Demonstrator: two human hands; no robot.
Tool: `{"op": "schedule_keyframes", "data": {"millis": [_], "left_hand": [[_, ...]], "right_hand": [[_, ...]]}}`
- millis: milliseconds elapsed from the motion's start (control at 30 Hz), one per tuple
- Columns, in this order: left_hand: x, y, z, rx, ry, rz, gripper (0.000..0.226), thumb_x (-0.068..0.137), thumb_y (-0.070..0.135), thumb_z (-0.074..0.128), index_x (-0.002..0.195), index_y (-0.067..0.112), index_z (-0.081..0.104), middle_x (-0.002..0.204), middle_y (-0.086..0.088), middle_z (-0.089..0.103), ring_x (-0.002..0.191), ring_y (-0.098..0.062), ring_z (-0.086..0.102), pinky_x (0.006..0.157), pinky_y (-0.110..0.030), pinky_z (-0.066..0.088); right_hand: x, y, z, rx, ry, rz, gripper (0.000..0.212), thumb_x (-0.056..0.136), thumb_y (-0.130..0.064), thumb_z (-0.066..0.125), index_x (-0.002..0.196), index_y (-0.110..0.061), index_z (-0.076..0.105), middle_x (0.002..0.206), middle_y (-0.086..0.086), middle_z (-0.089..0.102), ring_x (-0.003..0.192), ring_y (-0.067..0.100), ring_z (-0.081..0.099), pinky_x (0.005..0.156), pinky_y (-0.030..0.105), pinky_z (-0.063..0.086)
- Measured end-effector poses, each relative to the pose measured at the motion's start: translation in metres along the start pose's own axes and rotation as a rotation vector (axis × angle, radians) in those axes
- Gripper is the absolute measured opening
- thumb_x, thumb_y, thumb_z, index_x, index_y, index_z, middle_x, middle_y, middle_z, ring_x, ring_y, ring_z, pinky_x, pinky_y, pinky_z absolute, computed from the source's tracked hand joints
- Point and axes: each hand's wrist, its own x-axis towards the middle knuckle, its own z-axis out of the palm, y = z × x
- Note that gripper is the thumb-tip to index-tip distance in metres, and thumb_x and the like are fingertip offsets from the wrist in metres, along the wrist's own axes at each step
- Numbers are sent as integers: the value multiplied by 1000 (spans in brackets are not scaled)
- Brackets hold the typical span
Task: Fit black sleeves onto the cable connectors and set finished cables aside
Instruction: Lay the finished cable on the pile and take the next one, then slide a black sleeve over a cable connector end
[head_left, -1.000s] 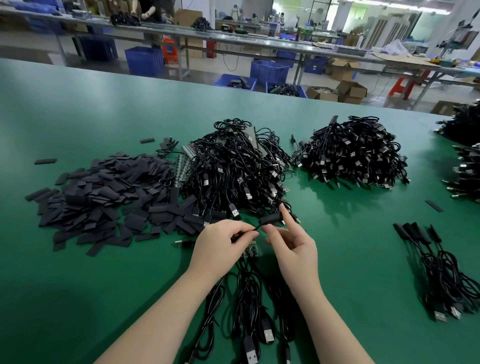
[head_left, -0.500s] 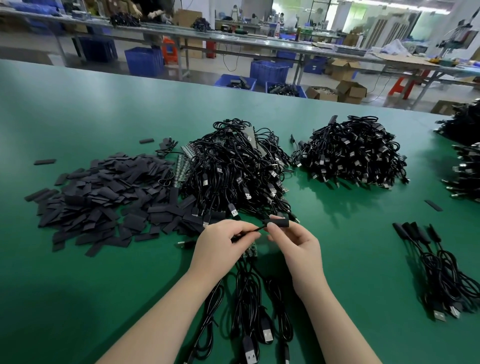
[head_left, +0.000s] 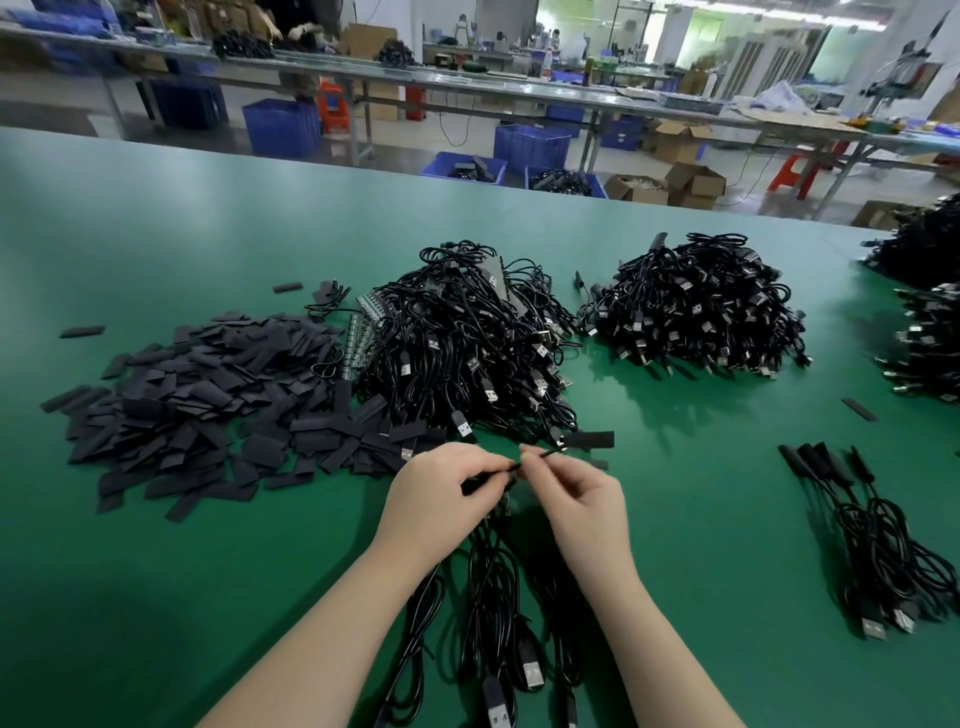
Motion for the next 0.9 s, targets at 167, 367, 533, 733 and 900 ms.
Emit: {"op": "schedule_keyframes", "data": {"millis": [167, 367, 533, 733, 900], "left_hand": [[1, 1, -2, -80, 89, 36, 21, 89, 29, 70, 109, 33, 73, 101, 25, 68, 101, 9, 59, 85, -6, 44], [1, -7, -4, -153, 176, -19, 27, 98, 33, 53, 123, 33, 64, 109, 24, 63, 103, 4, 59, 80, -9, 48], [0, -9, -2, -172, 170, -46, 24, 98, 28, 55, 117, 35, 67, 104, 23, 65, 99, 2, 61, 76, -17, 52], [0, -8, -2, -202, 147, -76, 22, 96, 33, 53, 111, 39, 68, 100, 18, 69, 95, -1, 64, 74, -33, 57], [1, -9, 0, -213, 145, -100, 22, 96, 33, 53, 110, 39, 69, 97, 19, 69, 91, -2, 65, 73, -34, 58]], "right_hand": [[-4, -9, 1, 59, 44, -82, 14, 90, -17, 70, 88, -28, 79, 91, -9, 77, 89, 5, 71, 77, 13, 51], [5, -40, -62, 273, 437, -206, 18, 95, -33, 58, 88, -27, 74, 98, -2, 76, 95, 15, 71, 84, 23, 57], [11, -29, -108, -776, 677, -175, 26, 104, -26, 46, 118, -21, 67, 96, 3, 65, 71, 25, 56, 72, 40, 48], [10, -19, -108, -1371, 367, 576, 63, 94, -13, 50, 150, -38, 32, 155, 3, 34, 144, 30, 23, 116, 53, 17], [12, -5, -94, -1309, 139, 510, 52, 105, -36, 28, 156, -27, 21, 165, 2, 15, 151, 25, 13, 120, 55, 7]]}}
